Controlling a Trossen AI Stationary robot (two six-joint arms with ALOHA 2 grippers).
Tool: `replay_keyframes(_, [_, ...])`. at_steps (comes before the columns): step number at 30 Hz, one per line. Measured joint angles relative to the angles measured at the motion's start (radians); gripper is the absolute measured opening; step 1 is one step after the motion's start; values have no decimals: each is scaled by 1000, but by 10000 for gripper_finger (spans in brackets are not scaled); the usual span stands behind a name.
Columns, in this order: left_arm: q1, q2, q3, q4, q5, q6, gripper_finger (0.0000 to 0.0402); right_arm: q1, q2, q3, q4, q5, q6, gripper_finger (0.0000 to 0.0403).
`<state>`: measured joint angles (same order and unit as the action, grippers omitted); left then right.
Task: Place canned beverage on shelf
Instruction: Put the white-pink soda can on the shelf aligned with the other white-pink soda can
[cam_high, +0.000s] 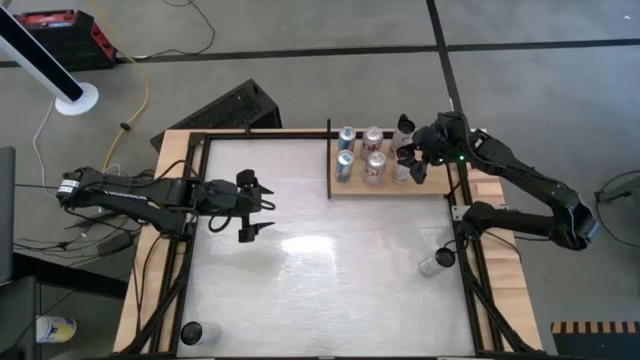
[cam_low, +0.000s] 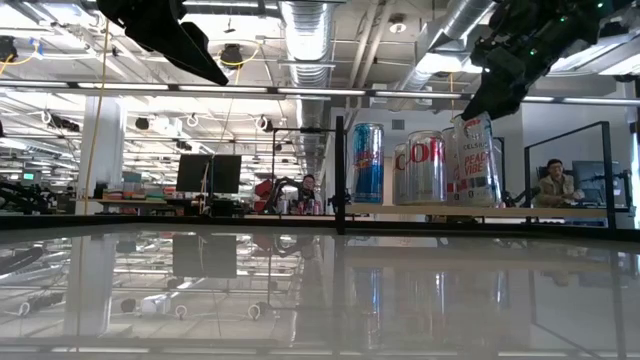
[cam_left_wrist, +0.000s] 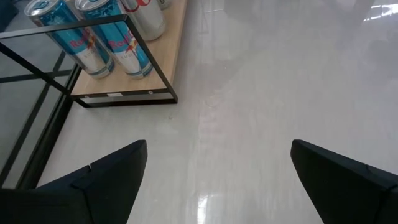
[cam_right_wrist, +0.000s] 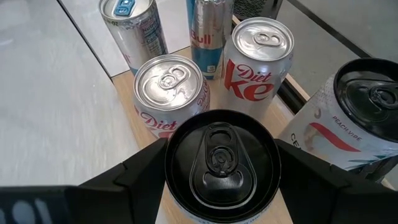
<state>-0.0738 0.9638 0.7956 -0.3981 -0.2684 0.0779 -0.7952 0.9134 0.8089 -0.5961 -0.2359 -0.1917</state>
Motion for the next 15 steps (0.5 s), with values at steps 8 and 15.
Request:
replay_keyframes(8, [0,0,0,0,1,0,382,1,0,0,-6,2,7,287])
replay_keyframes(15, [0,0,0,-1,13,0,382,1,0,0,-7,2,0,304])
